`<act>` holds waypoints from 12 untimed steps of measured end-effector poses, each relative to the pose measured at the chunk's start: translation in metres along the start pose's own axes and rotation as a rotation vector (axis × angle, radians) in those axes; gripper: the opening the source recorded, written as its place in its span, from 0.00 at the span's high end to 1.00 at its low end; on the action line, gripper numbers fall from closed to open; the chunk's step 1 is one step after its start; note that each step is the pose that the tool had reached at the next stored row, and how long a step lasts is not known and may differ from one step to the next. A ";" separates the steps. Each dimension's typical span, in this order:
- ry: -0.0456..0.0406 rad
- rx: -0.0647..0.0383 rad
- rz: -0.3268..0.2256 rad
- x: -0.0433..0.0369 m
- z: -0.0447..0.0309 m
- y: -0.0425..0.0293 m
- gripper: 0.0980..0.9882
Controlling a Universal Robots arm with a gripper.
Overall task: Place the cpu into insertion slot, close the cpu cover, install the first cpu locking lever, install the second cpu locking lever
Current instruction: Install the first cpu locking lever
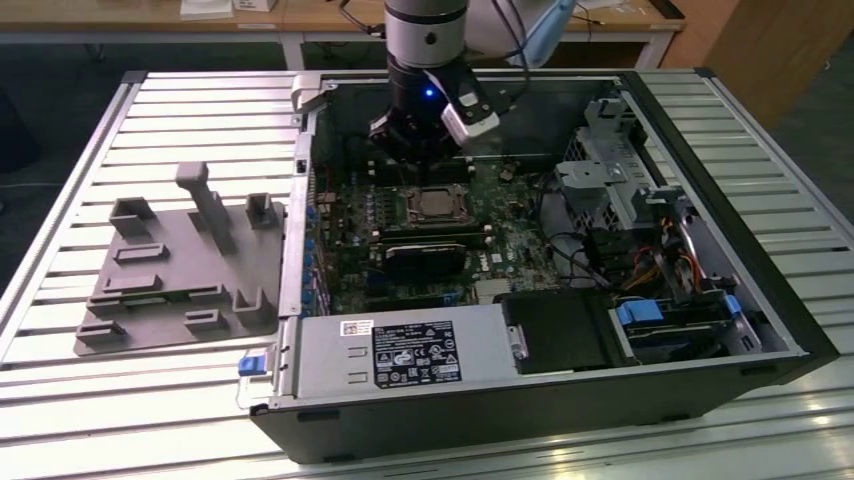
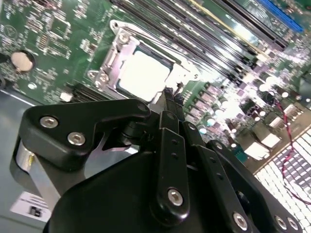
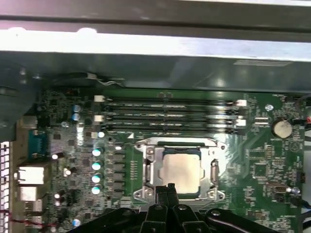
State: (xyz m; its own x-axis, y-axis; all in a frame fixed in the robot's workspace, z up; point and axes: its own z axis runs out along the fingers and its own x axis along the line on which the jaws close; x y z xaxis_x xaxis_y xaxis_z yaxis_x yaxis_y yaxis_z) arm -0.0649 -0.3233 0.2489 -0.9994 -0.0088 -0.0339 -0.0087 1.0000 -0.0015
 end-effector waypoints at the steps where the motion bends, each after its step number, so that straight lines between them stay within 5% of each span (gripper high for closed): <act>1: -0.0008 0.000 0.000 0.0028 -0.0001 0.0000 1.00; 12: -0.0112 -0.001 -0.002 0.0329 -0.0011 0.0003 1.00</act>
State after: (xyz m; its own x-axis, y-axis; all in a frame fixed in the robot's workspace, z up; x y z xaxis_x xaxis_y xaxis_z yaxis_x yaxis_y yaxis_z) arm -0.0979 -0.3233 0.2488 -0.9989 -0.0104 -0.0452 -0.0103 0.9999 -0.0009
